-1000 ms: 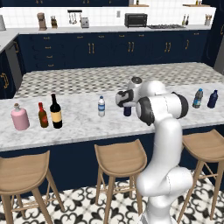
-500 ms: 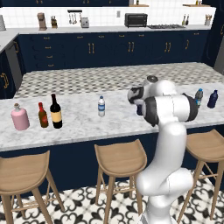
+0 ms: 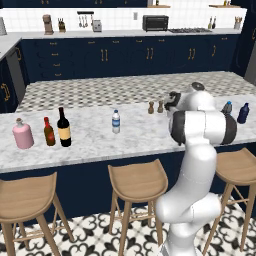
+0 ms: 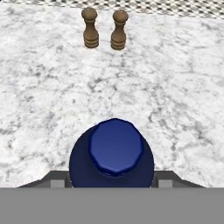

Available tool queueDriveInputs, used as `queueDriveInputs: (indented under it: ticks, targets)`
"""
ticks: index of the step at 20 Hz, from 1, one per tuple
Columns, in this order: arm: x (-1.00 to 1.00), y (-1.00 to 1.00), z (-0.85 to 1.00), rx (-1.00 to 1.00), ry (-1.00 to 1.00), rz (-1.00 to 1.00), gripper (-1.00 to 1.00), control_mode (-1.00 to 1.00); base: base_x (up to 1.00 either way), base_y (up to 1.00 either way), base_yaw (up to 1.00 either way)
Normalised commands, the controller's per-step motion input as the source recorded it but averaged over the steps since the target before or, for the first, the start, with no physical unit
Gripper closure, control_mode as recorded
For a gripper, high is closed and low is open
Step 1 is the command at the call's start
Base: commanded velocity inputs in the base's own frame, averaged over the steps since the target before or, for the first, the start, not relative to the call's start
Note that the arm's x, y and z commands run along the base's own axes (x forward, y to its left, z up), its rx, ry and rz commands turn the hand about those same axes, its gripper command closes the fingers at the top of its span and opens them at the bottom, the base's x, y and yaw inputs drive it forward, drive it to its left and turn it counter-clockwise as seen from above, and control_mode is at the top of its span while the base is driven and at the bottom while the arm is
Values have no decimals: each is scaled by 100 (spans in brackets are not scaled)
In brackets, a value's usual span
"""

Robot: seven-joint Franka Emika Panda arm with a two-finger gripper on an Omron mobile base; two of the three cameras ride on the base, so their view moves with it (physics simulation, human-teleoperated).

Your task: Move the plastic bottles in the middle to the plastics group, and the glass bottles in the middle to the glass group.

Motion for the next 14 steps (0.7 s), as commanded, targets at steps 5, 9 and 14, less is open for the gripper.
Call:
queueDriveInputs:
  ticks: [5, 9, 14]
  targets:
    - [-30, -87, 3, 1, 0, -2, 100, -100, 0, 0, 0]
    - [-15, -88, 0, 2, 0, -3, 100, -100, 0, 0, 0]
    - [0, -85, 2, 1, 0, -2, 100, -100, 0, 0, 0]
